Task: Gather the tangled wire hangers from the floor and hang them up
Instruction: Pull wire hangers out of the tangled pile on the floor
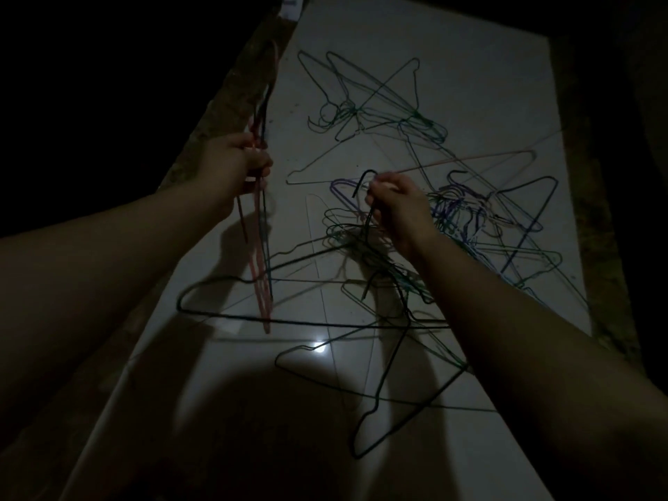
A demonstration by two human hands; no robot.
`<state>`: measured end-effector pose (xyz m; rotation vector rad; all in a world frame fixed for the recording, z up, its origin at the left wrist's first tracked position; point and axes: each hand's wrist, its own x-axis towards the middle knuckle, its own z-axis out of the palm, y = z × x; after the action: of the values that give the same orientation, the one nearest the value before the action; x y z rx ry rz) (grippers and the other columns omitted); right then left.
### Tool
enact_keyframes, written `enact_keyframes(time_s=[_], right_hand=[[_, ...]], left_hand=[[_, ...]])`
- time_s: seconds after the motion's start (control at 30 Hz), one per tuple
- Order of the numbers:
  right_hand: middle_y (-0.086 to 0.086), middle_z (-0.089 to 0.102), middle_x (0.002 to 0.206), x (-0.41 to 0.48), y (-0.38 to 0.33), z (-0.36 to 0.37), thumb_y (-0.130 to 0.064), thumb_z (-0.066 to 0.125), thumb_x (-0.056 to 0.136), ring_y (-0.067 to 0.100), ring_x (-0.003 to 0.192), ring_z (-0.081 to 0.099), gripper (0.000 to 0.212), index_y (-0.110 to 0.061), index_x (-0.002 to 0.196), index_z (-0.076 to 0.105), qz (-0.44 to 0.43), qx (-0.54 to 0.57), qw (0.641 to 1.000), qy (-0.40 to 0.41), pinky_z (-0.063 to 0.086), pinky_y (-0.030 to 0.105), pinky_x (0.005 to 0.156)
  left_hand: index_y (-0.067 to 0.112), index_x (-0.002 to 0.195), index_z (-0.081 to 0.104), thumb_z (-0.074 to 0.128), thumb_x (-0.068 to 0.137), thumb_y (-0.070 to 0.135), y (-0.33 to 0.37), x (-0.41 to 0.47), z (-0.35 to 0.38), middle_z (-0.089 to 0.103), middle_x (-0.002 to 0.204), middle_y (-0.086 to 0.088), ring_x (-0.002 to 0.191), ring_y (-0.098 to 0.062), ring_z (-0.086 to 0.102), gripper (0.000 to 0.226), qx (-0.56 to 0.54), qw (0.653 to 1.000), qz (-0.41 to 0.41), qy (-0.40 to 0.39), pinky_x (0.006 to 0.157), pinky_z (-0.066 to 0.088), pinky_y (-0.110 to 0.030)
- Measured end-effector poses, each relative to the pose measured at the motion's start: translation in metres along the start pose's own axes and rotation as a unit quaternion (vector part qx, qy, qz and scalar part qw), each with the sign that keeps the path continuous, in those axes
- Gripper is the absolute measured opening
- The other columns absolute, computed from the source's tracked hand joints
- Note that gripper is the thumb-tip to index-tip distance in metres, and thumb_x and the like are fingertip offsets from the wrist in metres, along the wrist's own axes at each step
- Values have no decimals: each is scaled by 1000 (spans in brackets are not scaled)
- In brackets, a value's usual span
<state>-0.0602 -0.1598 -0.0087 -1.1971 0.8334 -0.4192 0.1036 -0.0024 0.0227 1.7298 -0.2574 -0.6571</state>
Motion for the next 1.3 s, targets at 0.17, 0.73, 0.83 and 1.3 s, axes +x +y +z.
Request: enact_keyframes(time_s=[0.17,0.73,0.83,1.3], right_hand=[[7,54,72,11,-18,-1,-11,52,96,10,59,54,11,-5,105,55,-39,67,997,21,42,17,50],[-7,58,76,7,-70,60,-12,48,98,5,66,53,19,-17,100,66,-199,-13,980,-12,42,19,60],[-5,60,80,10,-66,63,-9,50,96,-2,62,56,22,-6,110,66,-188,17,982,2,45,15,58],[6,62,104,9,-44,35,-8,54,94,11,88,61,23,-12,115,60,-171,-52,984,-7,52,14,70]], left_hand=[[10,98,55,50,89,0,11,0,-1,57,77,1,66,-8,55,15,-21,999,-4,25,51,47,-16],[20,88,60,49,92,0,26,-27,43,61,80,5,72,-8,58,23,32,976,-59,-208,64,51,-23],[22,90,59,47,92,-1,26,-28,46,66,90,5,80,-9,61,26,26,974,-58,-217,66,50,-23],[10,106,58,56,87,-2,9,-21,48,67,84,-1,64,-2,67,22,51,985,-67,-153,74,54,-29]])
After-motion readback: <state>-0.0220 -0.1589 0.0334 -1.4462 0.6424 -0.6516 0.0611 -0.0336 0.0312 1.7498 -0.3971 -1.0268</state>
